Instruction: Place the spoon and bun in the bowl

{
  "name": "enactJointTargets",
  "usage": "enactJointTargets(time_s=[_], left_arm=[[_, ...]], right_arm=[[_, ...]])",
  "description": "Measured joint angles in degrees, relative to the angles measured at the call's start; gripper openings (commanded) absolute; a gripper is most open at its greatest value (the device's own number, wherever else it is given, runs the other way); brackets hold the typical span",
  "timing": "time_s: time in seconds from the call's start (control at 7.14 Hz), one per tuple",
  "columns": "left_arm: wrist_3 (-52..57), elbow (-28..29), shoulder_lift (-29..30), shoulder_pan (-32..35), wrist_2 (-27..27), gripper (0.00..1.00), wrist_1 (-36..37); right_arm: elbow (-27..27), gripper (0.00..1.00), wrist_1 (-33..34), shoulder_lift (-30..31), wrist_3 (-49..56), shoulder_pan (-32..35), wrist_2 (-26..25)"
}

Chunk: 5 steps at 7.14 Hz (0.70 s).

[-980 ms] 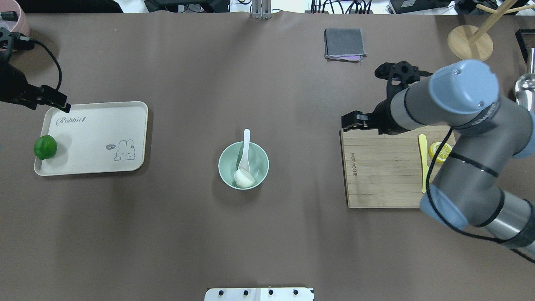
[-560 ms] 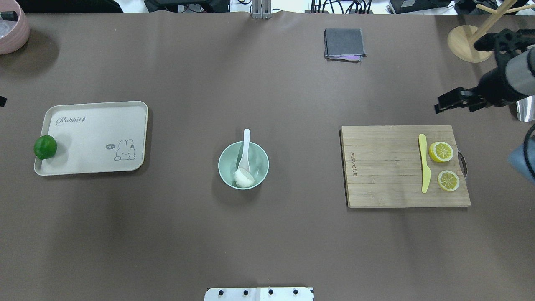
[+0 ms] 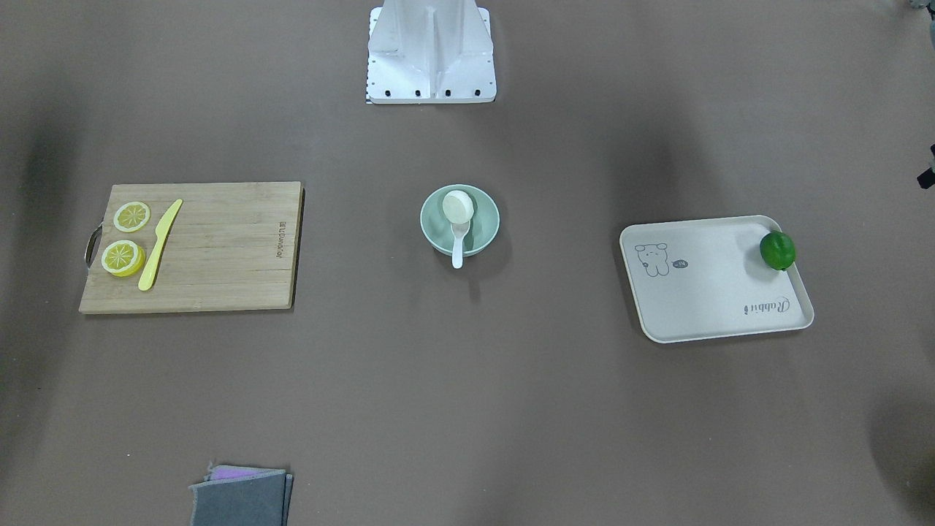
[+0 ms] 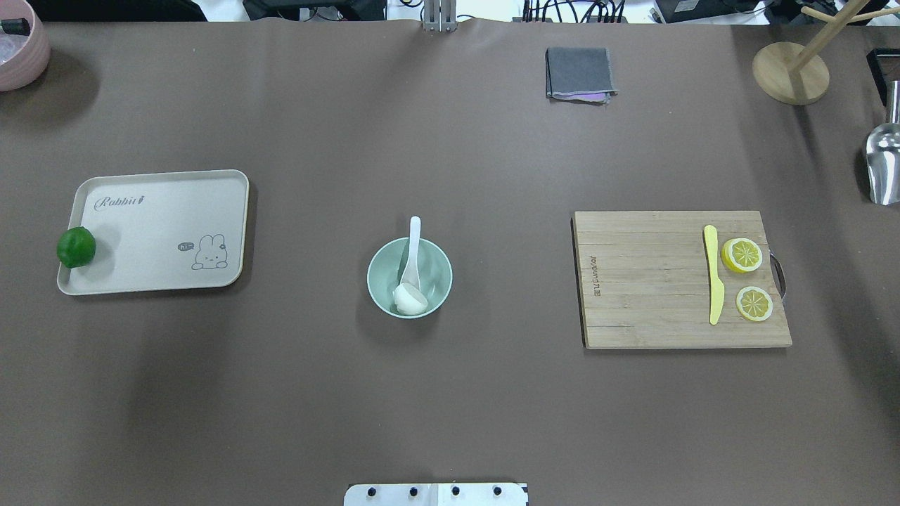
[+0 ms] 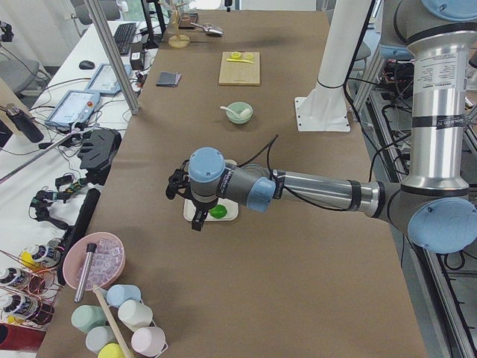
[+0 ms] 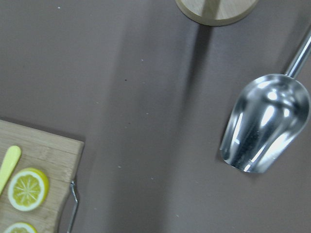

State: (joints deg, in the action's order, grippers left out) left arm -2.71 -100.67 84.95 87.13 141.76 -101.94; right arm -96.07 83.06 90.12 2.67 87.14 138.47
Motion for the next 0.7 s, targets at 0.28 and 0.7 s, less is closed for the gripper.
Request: enactJointTargets(time_s=[0.28, 0.7], left_arm=[[0.70, 0.01, -3.53, 0.57, -1.87, 0.98, 0.73], [0.99, -0.02, -4.93, 0.98, -7.26, 0.98, 1.13]], right_arm=[[0.33, 1.00, 2.65, 0.95, 5.40, 2.55, 0.00], [0.97, 1.00, 3.06, 0.42, 6.28, 1.87, -1.07]])
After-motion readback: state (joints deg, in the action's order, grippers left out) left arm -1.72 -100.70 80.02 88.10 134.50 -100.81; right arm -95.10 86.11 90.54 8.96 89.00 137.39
